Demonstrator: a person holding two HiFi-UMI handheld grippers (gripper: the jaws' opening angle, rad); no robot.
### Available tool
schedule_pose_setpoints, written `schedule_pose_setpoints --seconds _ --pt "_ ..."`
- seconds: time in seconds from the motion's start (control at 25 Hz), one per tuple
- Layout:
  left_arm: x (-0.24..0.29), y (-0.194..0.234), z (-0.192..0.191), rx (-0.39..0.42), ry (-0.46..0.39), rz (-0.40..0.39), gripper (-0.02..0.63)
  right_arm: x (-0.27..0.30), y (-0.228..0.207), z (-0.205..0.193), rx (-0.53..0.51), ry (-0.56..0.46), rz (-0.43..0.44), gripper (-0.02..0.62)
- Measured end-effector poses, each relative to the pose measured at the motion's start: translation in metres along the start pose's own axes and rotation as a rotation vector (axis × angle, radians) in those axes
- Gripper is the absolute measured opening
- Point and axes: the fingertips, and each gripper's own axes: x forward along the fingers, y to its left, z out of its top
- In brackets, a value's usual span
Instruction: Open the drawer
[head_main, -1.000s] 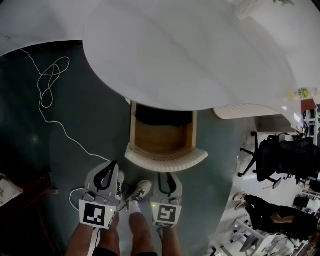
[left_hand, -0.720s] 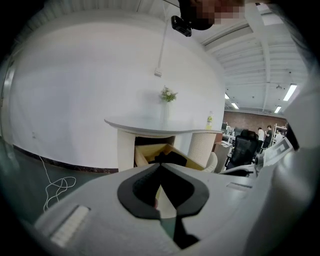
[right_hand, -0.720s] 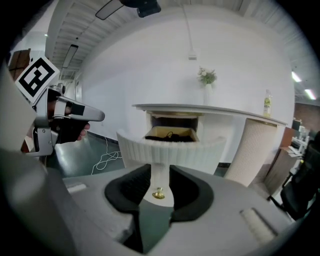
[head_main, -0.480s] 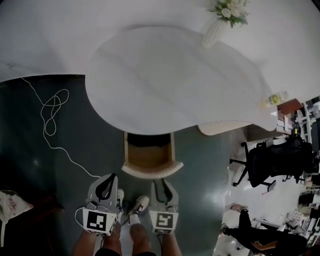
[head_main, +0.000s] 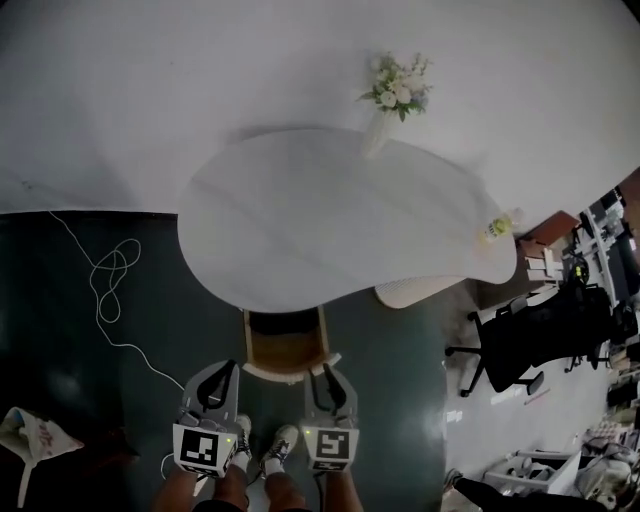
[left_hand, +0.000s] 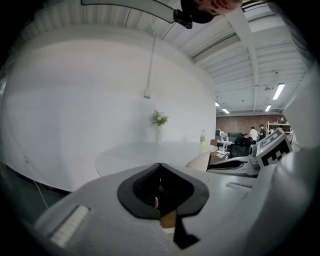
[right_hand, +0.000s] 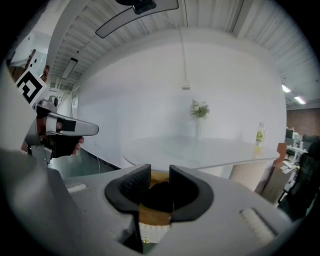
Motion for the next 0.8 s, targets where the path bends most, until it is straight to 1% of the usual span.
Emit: schedule_pose_setpoints --seconds 0.12,0.2,0.32,0.4,0.56,0.8 --pt "-0.004 0.000 0.035 -0.011 -0.050 0.005 0.011 -0.007 -0.003 0.036 -0.005 -0.041 -0.004 0.121" --pt "-0.005 -0.003 0.057 -0.001 -0.075 -0.008 0.011 -0.012 -0.006 0.058 -0.007 -0.062 -0.009 0.104" --pt "-0.010 -0.009 0.077 0.031 -0.063 -0.031 0.011 -0.023 -0.009 0.086 -0.002 -0.085 -0.011 0.103" --pt "-0.016 -0.010 0.091 0.052 -0.071 -0.042 0.011 -0.033 -0.009 0.105 0.007 -0.101 -0.012 0.097" --pt "-0.030 -0.011 0.115 0.043 -0.091 -0.048 0.011 -0.055 -0.007 0.140 0.000 -0.131 -0.019 0.080" --pt "-0.048 -0.007 0.152 0.055 -0.110 -0.054 0.011 -0.079 -0.006 0.179 -0.035 -0.156 -0.032 0.034"
